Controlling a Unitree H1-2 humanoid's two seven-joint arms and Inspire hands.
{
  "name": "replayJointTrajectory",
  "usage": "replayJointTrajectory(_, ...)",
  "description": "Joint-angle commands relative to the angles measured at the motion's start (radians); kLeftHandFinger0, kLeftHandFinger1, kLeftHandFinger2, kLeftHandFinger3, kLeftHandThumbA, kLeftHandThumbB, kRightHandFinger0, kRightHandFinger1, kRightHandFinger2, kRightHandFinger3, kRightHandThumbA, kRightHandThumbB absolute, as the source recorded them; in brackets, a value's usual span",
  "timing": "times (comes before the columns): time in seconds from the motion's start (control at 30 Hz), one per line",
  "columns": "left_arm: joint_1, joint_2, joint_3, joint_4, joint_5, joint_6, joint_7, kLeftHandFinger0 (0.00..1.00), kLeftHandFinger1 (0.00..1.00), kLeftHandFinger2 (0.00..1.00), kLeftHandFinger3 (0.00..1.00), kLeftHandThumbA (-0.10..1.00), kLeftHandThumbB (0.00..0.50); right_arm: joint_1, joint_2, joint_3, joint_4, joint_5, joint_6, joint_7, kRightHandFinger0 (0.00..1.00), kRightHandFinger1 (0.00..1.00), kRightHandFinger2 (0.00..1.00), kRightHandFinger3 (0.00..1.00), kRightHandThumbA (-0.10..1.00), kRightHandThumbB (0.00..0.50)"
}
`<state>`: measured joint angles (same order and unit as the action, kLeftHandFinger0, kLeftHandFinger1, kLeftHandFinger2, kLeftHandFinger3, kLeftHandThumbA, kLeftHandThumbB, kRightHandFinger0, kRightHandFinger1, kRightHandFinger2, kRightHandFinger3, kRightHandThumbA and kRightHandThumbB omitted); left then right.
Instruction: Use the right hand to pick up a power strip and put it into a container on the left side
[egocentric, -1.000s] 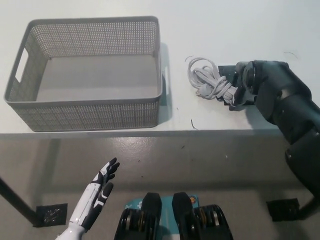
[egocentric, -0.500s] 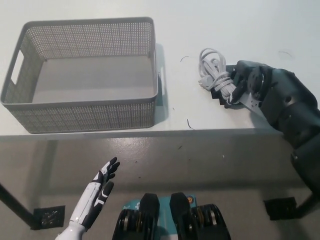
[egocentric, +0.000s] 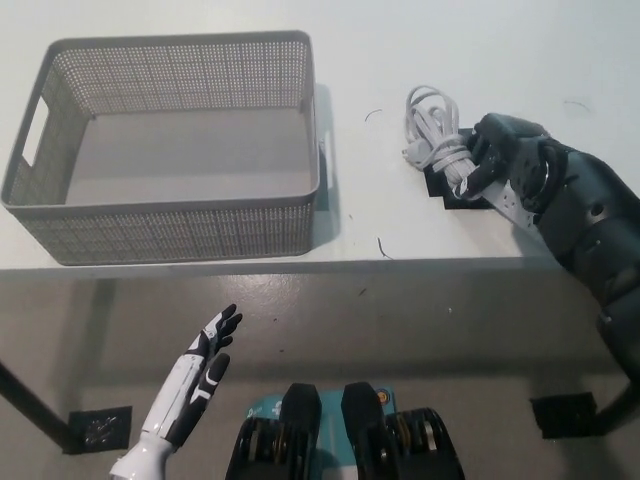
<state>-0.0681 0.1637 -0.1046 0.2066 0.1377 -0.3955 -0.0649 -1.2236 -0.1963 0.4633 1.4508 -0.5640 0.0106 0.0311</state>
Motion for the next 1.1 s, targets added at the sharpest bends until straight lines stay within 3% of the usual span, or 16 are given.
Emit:
replayJointTrajectory(0.0, -0.05, 0.036, 0.01, -0.026, -0.007, -0.048, -0.019, 1.0, 1.0, 1.0, 1.0, 1.0, 0.191, -0.23, -0.057, -0.043, -0.054, 0.019, -0.192, -0.405, 0.0, 0.14, 0.59, 0.5, -0.1, 0.146)
replayJointTrajectory(0.1, -0.058, 0.036, 0.011, -0.026, -0.006, -0.052, -0.017, 1.0, 1.0, 1.0, 1.0, 1.0, 0.178, -0.277, -0.066, -0.037, -0.054, 0.011, -0.188, -0.416, 0.0, 0.13, 0.67, 0.55, -0.1, 0.126)
replayJointTrajectory(0.2, -0.062, 0.037, 0.011, -0.028, -0.012, -0.045, -0.022, 1.0, 1.0, 1.0, 1.0, 1.0, 0.186, -0.311, -0.078, -0.032, -0.06, 0.004, -0.22, -0.439, 0.0, 0.12, 0.72, 0.63, -0.1, 0.143)
replayJointTrajectory(0.27, -0.062, 0.037, 0.01, -0.03, -0.012, -0.04, -0.023, 1.0, 1.0, 1.0, 1.0, 1.0, 0.189, -0.336, -0.078, -0.03, -0.064, 0.0, -0.221, -0.445, 0.0, 0.19, 0.8, 0.77, -0.1, 0.134)
replayJointTrajectory(0.37, -0.065, 0.037, 0.01, -0.026, -0.006, -0.048, -0.02, 1.0, 1.0, 1.0, 1.0, 1.0, 0.182, -0.373, -0.073, -0.031, -0.068, 0.003, -0.205, -0.421, 0.0, 0.28, 0.85, 0.87, -0.1, 0.146)
replayJointTrajectory(0.5, -0.061, 0.036, 0.011, -0.028, -0.005, -0.048, -0.02, 1.0, 1.0, 1.0, 1.0, 1.0, 0.181, -0.41, -0.062, -0.032, -0.072, 0.006, -0.186, -0.411, 0.0, 0.36, 0.88, 0.9, -0.1, 0.143)
replayJointTrajectory(0.57, -0.06, 0.036, 0.01, -0.027, -0.008, -0.05, -0.023, 1.0, 1.0, 1.0, 1.0, 1.0, 0.179, -0.429, -0.058, -0.025, -0.077, -0.001, -0.194, -0.409, 0.02, 0.41, 0.91, 0.89, -0.1, 0.152)
replayJointTrajectory(0.6, -0.058, 0.036, 0.01, -0.026, -0.008, -0.051, -0.023, 1.0, 1.0, 1.0, 1.0, 1.0, 0.178, -0.433, -0.057, -0.021, -0.078, -0.004, -0.196, -0.409, 0.0, 0.38, 0.85, 0.83, -0.1, 0.151)
replayJointTrajectory(0.63, -0.057, 0.036, 0.01, -0.026, -0.01, -0.052, -0.024, 1.0, 1.0, 1.0, 1.0, 1.0, 0.177, -0.441, -0.055, -0.017, -0.079, -0.007, -0.196, -0.407, 0.0, 0.29, 0.65, 0.81, -0.1, 0.138)
replayJointTrajectory(0.67, -0.057, 0.036, 0.011, -0.024, -0.009, -0.056, -0.024, 1.0, 1.0, 1.0, 1.0, 1.0, 0.177, -0.455, -0.051, -0.014, -0.079, -0.01, -0.188, -0.399, 0.0, 0.21, 0.6, 0.58, -0.1, 0.121)
replayJointTrajectory(0.7, -0.057, 0.036, 0.011, -0.024, -0.009, -0.057, -0.024, 1.0, 1.0, 1.0, 1.0, 1.0, 0.177, -0.466, -0.049, -0.012, -0.081, -0.011, -0.186, -0.393, 0.0, 0.18, 0.57, 0.49, -0.1, 0.117)
replayJointTrajectory(0.77, -0.052, 0.038, 0.012, -0.025, -0.009, -0.057, -0.025, 1.0, 1.0, 1.0, 1.0, 1.0, 0.18, -0.473, -0.045, -0.013, -0.083, -0.01, -0.201, -0.399, 0.0, 0.15, 0.6, 0.49, -0.1, 0.121)
replayJointTrajectory(0.9, -0.046, 0.041, 0.013, -0.024, -0.014, -0.061, -0.029, 1.0, 1.0, 1.0, 1.0, 1.0, 0.175, -0.497, -0.027, -0.022, -0.082, 0.001, -0.216, -0.403, 0.0, 0.18, 0.68, 0.68, -0.1, 0.217)
replayJointTrajectory(0.97, -0.047, 0.041, 0.013, -0.022, -0.016, -0.061, -0.03, 1.0, 1.0, 1.0, 1.0, 1.0, 0.173, -0.515, -0.008, -0.014, -0.083, -0.006, -0.211, -0.408, 0.0, 0.15, 0.62, 0.57, -0.1, 0.198)
replayJointTrajectory(1.03, -0.048, 0.041, 0.012, -0.024, -0.018, -0.058, -0.033, 1.0, 1.0, 1.0, 1.0, 1.0, 0.172, -0.531, 0.013, -0.002, -0.087, -0.018, -0.22, -0.421, 0.0, 0.16, 0.66, 0.56, -0.1, 0.171)
replayJointTrajectory(1.07, -0.046, 0.039, 0.011, -0.024, -0.017, -0.056, -0.032, 1.0, 1.0, 1.0, 1.0, 1.0, 0.172, -0.534, 0.022, 0.005, -0.087, -0.025, -0.232, -0.433, 0.0, 0.16, 0.64, 0.5, -0.1, 0.201)
